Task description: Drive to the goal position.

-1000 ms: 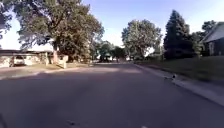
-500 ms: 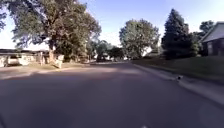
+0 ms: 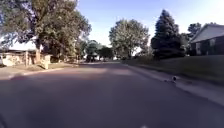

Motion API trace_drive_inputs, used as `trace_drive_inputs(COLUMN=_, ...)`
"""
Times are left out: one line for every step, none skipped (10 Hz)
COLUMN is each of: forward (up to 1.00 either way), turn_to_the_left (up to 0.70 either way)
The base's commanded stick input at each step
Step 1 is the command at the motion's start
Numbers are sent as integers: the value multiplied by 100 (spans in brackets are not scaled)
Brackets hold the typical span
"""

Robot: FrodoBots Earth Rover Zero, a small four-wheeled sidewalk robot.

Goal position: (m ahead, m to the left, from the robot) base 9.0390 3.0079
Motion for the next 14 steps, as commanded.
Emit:
trace_drive_inputs(forward=100, turn_to_the_left=-2)
trace_drive_inputs(forward=100, turn_to_the_left=-12)
trace_drive_inputs(forward=100, turn_to_the_left=-26)
trace_drive_inputs(forward=100, turn_to_the_left=-25)
trace_drive_inputs(forward=100, turn_to_the_left=-2)
trace_drive_inputs(forward=100, turn_to_the_left=0)
trace_drive_inputs(forward=100, turn_to_the_left=0)
trace_drive_inputs(forward=100, turn_to_the_left=0)
trace_drive_inputs(forward=100, turn_to_the_left=0)
trace_drive_inputs(forward=100, turn_to_the_left=0)
trace_drive_inputs(forward=100, turn_to_the_left=3)
trace_drive_inputs(forward=100, turn_to_the_left=3)
trace_drive_inputs(forward=100, turn_to_the_left=3)
trace_drive_inputs(forward=100, turn_to_the_left=3)
